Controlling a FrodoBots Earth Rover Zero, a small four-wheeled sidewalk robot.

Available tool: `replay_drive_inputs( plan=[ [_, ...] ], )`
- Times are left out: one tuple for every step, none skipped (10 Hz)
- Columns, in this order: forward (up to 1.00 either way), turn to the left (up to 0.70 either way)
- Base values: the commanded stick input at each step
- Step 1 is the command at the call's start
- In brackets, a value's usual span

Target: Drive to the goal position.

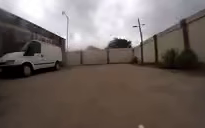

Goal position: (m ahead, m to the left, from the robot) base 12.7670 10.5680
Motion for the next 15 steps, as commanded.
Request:
replay_drive_inputs(
  plan=[
    [0.50, 0.00],
    [0.50, 0.00],
    [0.50, 0.00],
    [0.50, 0.00],
    [0.50, 0.00],
    [0.50, 0.00],
    [0.50, 0.00],
    [0.50, 0.00],
    [0.50, 0.00],
    [0.50, 0.00],
    [0.50, 0.00],
    [0.50, 0.00],
    [0.50, 0.00],
    [0.50, 0.00],
    [0.50, 0.00]
  ],
)
